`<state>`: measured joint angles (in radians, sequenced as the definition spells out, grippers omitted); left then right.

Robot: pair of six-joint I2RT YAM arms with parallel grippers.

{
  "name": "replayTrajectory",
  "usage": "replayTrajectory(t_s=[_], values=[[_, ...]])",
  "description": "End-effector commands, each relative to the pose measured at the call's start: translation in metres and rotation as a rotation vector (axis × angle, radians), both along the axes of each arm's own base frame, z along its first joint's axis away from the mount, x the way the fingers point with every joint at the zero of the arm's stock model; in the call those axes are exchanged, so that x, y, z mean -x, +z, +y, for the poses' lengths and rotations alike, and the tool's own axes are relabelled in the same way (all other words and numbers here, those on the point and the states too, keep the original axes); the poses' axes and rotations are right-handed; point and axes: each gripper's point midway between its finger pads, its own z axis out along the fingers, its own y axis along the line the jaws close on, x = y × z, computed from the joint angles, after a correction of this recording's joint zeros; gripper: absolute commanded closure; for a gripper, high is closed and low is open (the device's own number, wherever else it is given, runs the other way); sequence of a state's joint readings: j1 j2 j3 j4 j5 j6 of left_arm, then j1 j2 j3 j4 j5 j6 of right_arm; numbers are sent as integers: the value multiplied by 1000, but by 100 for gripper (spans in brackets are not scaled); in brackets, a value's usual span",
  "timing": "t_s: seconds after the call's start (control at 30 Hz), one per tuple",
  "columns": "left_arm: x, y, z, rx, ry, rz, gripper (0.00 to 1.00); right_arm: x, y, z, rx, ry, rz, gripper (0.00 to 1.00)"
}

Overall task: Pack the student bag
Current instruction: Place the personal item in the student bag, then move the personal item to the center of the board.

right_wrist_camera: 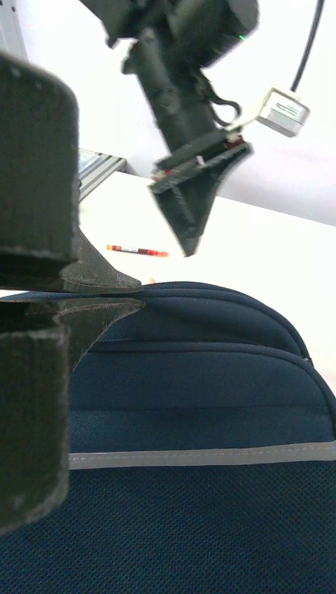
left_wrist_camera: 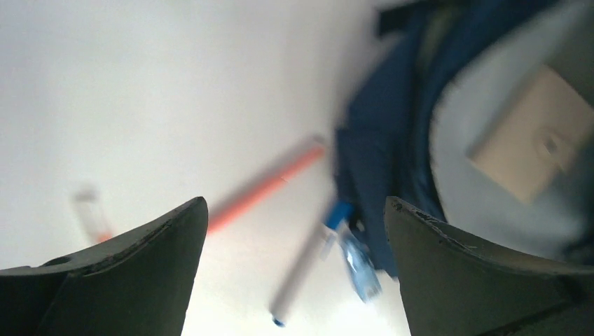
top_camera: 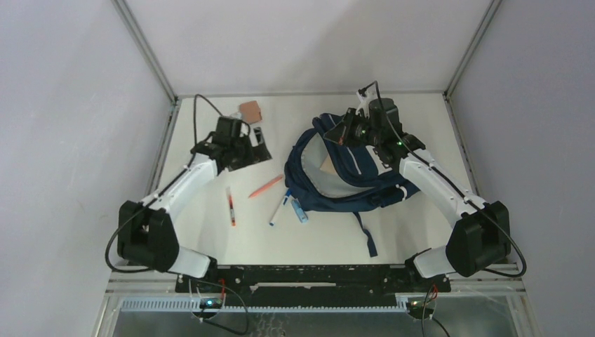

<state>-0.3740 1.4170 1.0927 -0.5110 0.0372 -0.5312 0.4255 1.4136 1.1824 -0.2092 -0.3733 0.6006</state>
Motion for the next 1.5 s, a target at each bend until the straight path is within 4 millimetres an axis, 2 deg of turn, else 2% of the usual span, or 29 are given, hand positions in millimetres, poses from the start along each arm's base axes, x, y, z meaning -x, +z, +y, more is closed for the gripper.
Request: replayTrajectory(t_s=[0.0,0.07,0.2,0.3,0.4,0.47,0.63,0.9,1.07,1.27,1.47], values=[[-54,-6,58,-57,185,-25,0,11,49,22,-111,88,-125,100],[-80,-9,75,-107,224,-22,0,12,49,23,-112,91,-122,100],[-129,-18,96,-218,256,-25,0,17,47,29,-109,107,-113,100],[-162,-18,98,-242,257,-49,0,19,43,34,-107,115,-100,100],[-189,-30,96,-232,249,-11,0,19,40,36,-109,119,-90,100],[-210,-28,99,-243,274,7,0,18,38,37,-110,119,-84,100],[-239,-52,95,-253,256,63,0,13,32,39,-120,116,-63,100],[-266,-67,83,-164,259,56,0,10,30,41,-119,113,-47,100],[-273,-83,84,-167,269,66,0,10,32,46,-126,124,-46,100],[-284,-80,86,-166,285,28,0,10,32,49,-128,132,-43,100],[-291,-84,86,-140,297,21,11,11,34,49,-133,133,-48,100]])
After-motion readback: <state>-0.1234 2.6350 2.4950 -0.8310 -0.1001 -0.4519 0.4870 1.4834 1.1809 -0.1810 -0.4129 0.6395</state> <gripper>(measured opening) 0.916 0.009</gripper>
